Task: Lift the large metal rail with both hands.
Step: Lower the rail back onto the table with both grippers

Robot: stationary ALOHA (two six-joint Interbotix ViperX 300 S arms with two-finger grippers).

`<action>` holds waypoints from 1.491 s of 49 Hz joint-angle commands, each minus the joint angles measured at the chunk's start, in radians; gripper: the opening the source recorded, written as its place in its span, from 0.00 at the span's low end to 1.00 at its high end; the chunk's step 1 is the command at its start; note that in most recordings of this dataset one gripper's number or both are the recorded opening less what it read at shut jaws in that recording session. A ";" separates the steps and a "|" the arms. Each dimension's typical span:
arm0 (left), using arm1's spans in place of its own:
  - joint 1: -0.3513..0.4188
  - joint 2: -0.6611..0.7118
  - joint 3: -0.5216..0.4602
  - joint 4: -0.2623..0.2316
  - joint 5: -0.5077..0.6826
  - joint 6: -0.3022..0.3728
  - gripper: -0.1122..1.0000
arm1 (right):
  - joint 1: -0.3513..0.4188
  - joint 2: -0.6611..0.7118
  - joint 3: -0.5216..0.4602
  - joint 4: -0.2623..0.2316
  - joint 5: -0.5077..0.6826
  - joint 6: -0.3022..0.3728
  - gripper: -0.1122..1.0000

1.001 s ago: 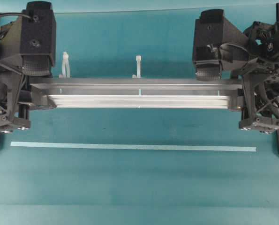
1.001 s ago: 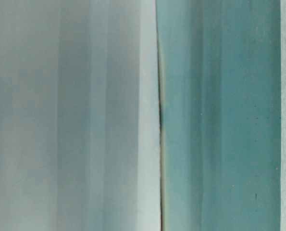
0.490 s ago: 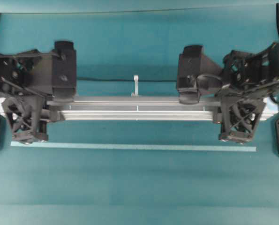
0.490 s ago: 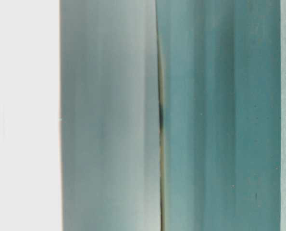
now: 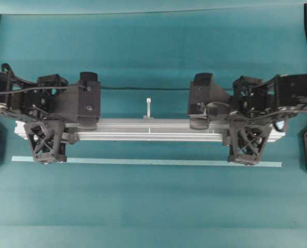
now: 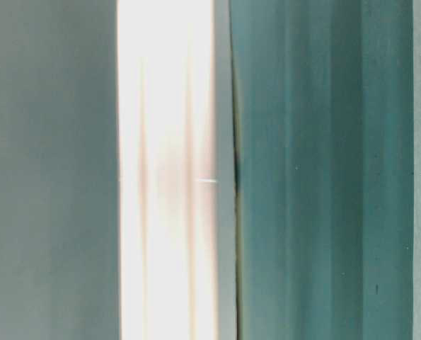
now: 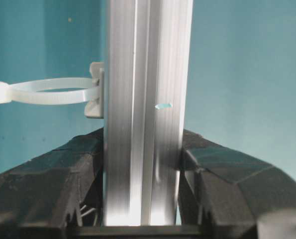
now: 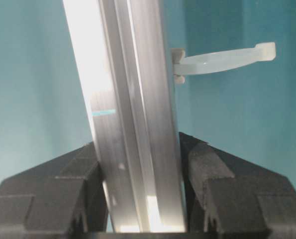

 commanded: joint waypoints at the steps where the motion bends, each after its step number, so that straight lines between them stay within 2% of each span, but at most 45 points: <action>1: 0.012 0.005 0.028 0.000 -0.026 -0.002 0.43 | -0.002 0.012 0.015 -0.003 -0.034 0.014 0.45; 17: 0.015 0.064 0.163 0.000 -0.302 -0.014 0.43 | 0.000 0.063 0.120 -0.008 -0.198 0.015 0.45; 27: 0.014 0.130 0.184 0.000 -0.341 -0.020 0.43 | 0.009 0.087 0.158 -0.008 -0.265 0.015 0.45; 37: 0.012 0.209 0.204 0.000 -0.474 -0.020 0.43 | 0.020 0.126 0.187 -0.005 -0.337 0.015 0.45; 47: 0.008 0.268 0.209 0.000 -0.500 -0.021 0.43 | 0.044 0.166 0.207 0.005 -0.391 0.018 0.45; 73: -0.017 0.267 0.212 0.000 -0.502 -0.023 0.43 | 0.051 0.209 0.209 0.015 -0.431 0.014 0.45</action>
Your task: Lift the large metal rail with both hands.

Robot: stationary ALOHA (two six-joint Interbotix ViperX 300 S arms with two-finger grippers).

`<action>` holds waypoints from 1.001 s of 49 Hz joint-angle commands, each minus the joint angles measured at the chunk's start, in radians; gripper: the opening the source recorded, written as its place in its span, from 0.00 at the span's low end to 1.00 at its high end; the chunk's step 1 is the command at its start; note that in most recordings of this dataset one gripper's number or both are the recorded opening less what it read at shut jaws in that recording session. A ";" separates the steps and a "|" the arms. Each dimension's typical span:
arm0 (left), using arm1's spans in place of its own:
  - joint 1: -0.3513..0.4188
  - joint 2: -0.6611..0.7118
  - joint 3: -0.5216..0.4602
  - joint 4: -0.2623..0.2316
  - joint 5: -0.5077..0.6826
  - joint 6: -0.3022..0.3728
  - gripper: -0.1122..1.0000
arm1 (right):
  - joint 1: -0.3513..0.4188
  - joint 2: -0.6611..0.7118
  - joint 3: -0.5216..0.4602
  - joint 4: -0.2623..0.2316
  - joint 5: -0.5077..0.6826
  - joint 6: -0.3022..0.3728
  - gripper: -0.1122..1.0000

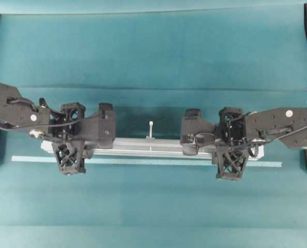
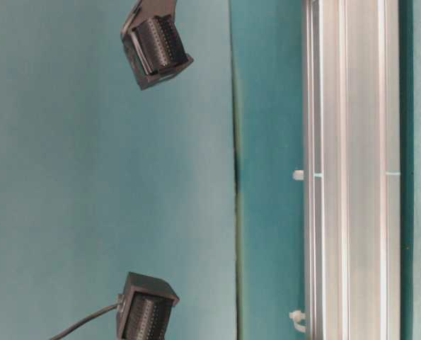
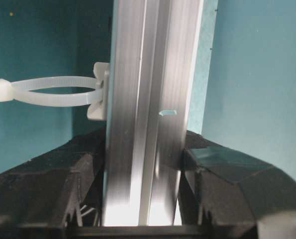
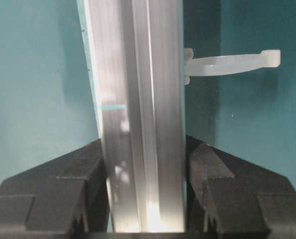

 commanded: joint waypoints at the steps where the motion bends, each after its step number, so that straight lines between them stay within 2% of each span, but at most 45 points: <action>1: -0.014 -0.006 -0.009 0.000 0.003 -0.011 0.43 | 0.008 0.002 -0.008 0.009 -0.015 0.003 0.45; 10: -0.038 -0.005 -0.015 0.000 0.008 -0.011 0.43 | 0.014 0.011 -0.008 0.011 -0.017 0.002 0.45; 30: -0.032 0.002 -0.018 0.000 -0.003 -0.011 0.43 | 0.005 0.014 0.011 0.006 -0.035 0.006 0.45; 49: -0.026 0.002 0.006 0.000 -0.054 0.028 0.43 | 0.005 0.020 0.049 0.006 -0.086 0.008 0.45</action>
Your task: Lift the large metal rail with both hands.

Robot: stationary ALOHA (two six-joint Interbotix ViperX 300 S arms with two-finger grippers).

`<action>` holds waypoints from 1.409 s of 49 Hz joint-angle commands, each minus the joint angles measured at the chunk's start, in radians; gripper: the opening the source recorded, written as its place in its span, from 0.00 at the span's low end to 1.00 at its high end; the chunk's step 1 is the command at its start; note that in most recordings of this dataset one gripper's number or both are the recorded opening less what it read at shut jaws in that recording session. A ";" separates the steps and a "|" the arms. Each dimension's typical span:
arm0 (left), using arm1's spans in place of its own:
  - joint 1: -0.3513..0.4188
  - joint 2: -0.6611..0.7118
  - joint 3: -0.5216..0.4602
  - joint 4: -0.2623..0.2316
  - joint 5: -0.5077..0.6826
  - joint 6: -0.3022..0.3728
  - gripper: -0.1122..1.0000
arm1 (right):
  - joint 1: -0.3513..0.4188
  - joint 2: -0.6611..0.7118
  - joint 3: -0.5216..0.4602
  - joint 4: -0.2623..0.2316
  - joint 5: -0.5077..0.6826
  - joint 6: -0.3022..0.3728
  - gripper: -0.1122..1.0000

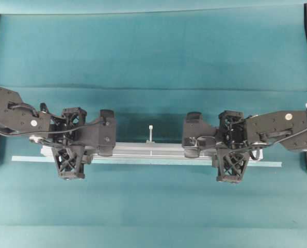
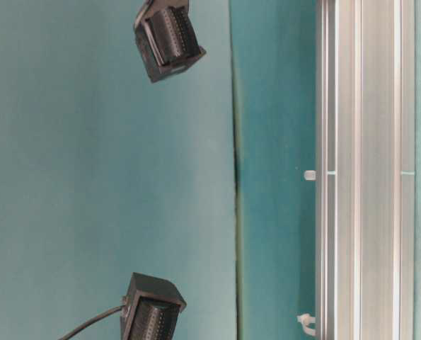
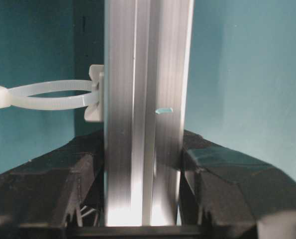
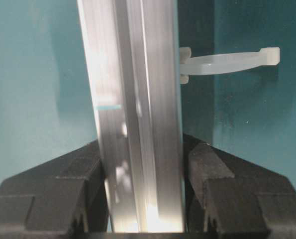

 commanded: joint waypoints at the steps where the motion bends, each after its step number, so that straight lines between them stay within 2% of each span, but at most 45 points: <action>1: 0.005 -0.006 0.002 -0.002 -0.012 0.005 0.43 | -0.003 0.008 0.011 -0.002 -0.014 0.008 0.45; 41: 0.015 -0.003 0.026 -0.002 -0.037 -0.017 0.43 | -0.026 0.008 0.015 -0.002 -0.015 0.005 0.46; 43: 0.017 -0.003 0.028 -0.002 -0.037 -0.020 0.43 | -0.026 0.008 0.015 0.000 -0.012 0.006 0.51; 48: 0.018 -0.005 0.031 -0.002 -0.037 -0.034 0.43 | -0.026 0.008 0.015 -0.002 -0.011 0.006 0.71; 53: 0.020 -0.006 0.032 -0.002 -0.038 -0.060 0.43 | -0.028 0.008 0.015 -0.002 -0.011 0.008 0.82; 69: 0.021 -0.006 0.067 -0.002 -0.129 -0.077 0.43 | -0.029 0.008 0.014 -0.002 0.008 0.011 0.84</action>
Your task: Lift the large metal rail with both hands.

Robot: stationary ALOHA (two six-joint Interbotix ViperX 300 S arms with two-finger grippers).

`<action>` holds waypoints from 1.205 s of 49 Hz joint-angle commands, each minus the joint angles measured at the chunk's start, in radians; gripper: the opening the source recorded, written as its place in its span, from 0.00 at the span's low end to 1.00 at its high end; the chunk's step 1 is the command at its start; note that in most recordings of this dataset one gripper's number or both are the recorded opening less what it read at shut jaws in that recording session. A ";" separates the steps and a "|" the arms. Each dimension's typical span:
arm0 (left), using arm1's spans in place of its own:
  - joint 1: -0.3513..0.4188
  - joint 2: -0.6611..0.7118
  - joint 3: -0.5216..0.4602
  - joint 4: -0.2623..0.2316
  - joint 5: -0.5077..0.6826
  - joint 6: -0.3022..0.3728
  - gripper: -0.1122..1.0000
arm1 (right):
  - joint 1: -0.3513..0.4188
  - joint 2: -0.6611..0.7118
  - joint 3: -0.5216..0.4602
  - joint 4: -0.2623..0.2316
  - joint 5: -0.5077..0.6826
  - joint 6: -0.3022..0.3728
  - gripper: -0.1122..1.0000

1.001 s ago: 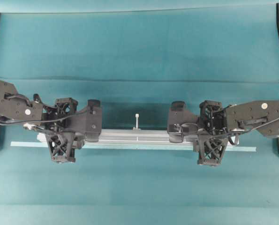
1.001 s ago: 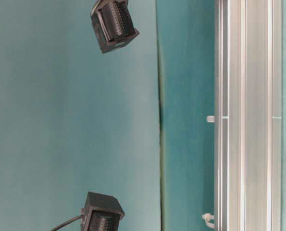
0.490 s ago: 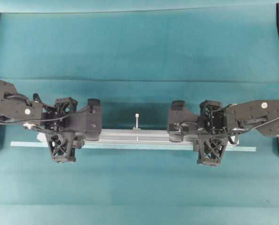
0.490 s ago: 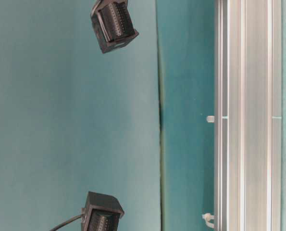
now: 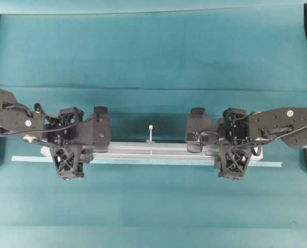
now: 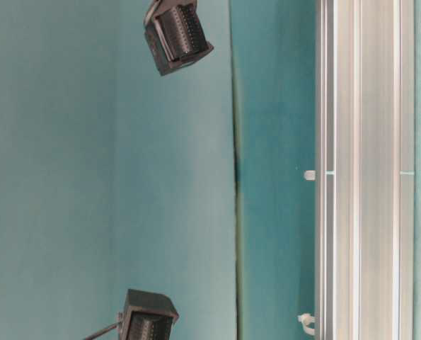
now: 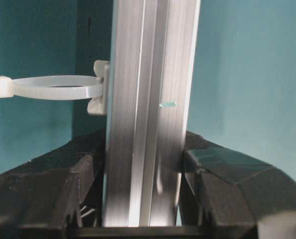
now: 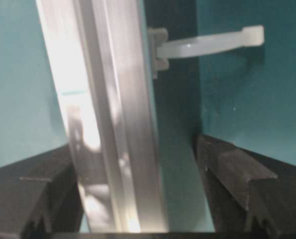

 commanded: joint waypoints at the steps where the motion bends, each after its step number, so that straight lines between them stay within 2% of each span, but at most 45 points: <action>1: 0.014 0.006 0.011 0.000 -0.031 -0.011 0.43 | 0.000 0.006 -0.006 -0.002 0.002 0.011 0.84; 16: 0.018 0.012 0.025 0.000 -0.084 -0.006 0.43 | -0.002 0.005 -0.003 0.000 0.002 0.011 0.84; 41: 0.014 0.008 0.025 0.000 -0.078 -0.002 0.43 | -0.006 0.002 -0.005 0.000 -0.017 0.009 0.85; 43: 0.014 0.006 0.025 0.000 -0.078 -0.002 0.49 | -0.009 0.000 -0.005 0.000 -0.017 0.008 0.86; 48: 0.015 -0.009 0.026 0.000 -0.080 0.000 0.77 | -0.023 -0.008 -0.008 -0.005 -0.018 0.006 0.88; 52: 0.018 -0.026 0.028 0.000 -0.078 0.009 0.94 | -0.034 -0.017 -0.008 -0.005 -0.018 0.006 0.91; 54: 0.020 -0.034 0.028 0.000 -0.078 0.014 0.96 | -0.038 -0.023 -0.008 -0.006 -0.018 0.006 0.92; 59: 0.029 -0.052 0.031 0.000 -0.077 0.028 0.94 | -0.044 -0.038 -0.005 -0.015 -0.017 0.003 0.95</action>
